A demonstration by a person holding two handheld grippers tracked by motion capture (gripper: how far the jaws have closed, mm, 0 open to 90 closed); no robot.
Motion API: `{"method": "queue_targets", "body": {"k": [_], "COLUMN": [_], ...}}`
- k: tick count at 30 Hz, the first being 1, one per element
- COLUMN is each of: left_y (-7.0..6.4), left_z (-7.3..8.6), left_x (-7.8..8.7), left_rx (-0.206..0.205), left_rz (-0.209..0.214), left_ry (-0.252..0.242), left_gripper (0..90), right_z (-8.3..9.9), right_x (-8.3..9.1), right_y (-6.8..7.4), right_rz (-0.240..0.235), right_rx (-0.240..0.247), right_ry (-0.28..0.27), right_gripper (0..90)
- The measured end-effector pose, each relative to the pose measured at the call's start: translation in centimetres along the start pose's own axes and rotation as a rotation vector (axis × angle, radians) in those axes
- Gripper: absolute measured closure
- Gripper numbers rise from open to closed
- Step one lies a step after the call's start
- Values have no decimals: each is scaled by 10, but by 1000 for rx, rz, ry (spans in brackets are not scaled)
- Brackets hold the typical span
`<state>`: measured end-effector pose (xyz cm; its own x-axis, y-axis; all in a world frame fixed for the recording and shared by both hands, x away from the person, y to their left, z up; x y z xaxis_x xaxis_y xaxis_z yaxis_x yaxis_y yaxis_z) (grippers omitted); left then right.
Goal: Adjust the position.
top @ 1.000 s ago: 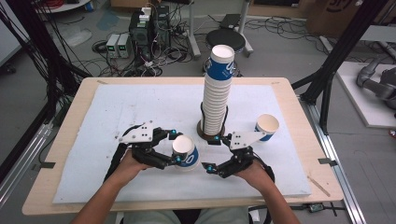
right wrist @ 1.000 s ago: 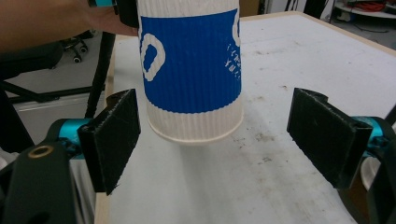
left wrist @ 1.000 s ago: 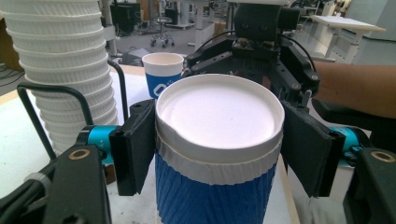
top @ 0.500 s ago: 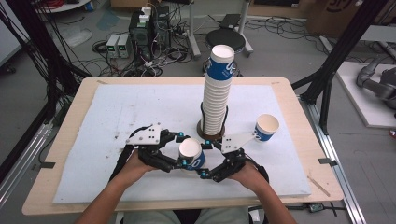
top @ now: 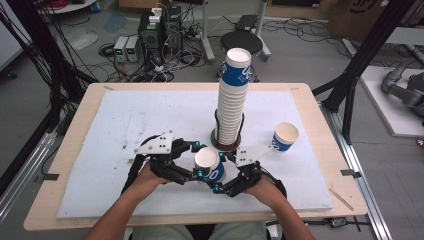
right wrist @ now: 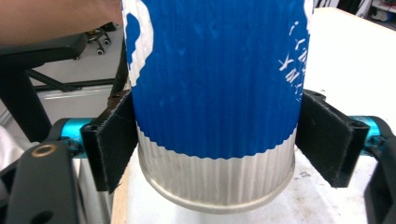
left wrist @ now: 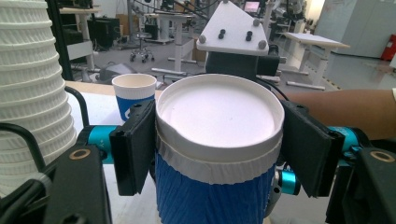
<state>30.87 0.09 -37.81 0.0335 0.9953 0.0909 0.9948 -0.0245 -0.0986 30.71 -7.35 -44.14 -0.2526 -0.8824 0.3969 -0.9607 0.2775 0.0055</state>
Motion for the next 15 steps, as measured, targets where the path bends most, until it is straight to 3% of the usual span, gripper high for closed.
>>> {"method": "queue_targets", "body": {"k": [5, 15], "left_y": [1, 2], "left_z": [0, 7], "left_x": [0, 0], "left_rx": [-6, 6], "left_rz": [-1, -2], "left_ry": [3, 49], "left_gripper": [315, 294], "right_z": [0, 4], "right_x": [2, 2], "right_y": [-2, -2], "right_rz": [3, 6], "right_rx": [13, 23], "right_ry": [-1, 55], "right_gripper": [255, 305]}}
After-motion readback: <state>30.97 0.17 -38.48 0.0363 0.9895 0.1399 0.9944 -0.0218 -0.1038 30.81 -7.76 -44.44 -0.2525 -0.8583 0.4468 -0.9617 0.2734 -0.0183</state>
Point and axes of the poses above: each handheld gripper's, and its own axes: x roughly backward along the jaws, z roughly out of its underside, y roughly to its left, the point moved 10 cm from there along -x, roughly forward along the jaws, and after that the axes turned 8 degrees about z, right-handed, at the moved point
